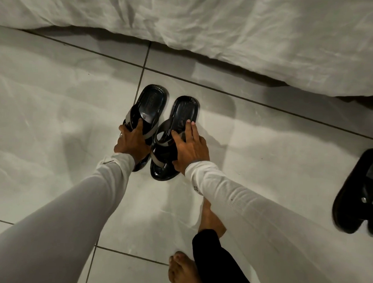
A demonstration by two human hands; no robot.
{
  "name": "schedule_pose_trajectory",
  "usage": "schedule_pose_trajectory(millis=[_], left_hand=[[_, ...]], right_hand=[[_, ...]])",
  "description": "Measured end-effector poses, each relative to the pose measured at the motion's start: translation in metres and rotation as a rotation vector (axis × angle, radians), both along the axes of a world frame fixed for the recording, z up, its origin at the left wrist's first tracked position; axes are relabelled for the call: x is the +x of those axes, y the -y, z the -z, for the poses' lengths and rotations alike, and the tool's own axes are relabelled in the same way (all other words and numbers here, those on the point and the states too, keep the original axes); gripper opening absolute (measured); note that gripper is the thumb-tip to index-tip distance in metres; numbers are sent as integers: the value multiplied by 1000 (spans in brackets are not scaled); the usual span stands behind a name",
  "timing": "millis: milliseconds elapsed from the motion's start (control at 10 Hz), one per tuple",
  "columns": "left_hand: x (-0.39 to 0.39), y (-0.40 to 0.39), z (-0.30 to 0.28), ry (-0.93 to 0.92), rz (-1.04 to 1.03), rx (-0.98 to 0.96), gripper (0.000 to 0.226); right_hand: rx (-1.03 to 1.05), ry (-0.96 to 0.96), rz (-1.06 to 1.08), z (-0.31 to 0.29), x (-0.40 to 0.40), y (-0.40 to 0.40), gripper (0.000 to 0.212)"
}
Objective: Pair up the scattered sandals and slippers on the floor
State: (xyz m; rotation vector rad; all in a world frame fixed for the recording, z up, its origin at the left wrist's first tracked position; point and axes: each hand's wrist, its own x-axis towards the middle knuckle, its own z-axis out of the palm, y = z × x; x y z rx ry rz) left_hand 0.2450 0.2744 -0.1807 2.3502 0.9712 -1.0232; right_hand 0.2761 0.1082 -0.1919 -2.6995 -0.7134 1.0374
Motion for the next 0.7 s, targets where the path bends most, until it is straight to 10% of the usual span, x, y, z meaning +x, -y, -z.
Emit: schedule_pose_trajectory(millis=[700], left_hand=[[-3, 16, -23, -10, 42, -60, 76]], right_hand=[[-72, -135, 52, -20, 12, -9, 115]])
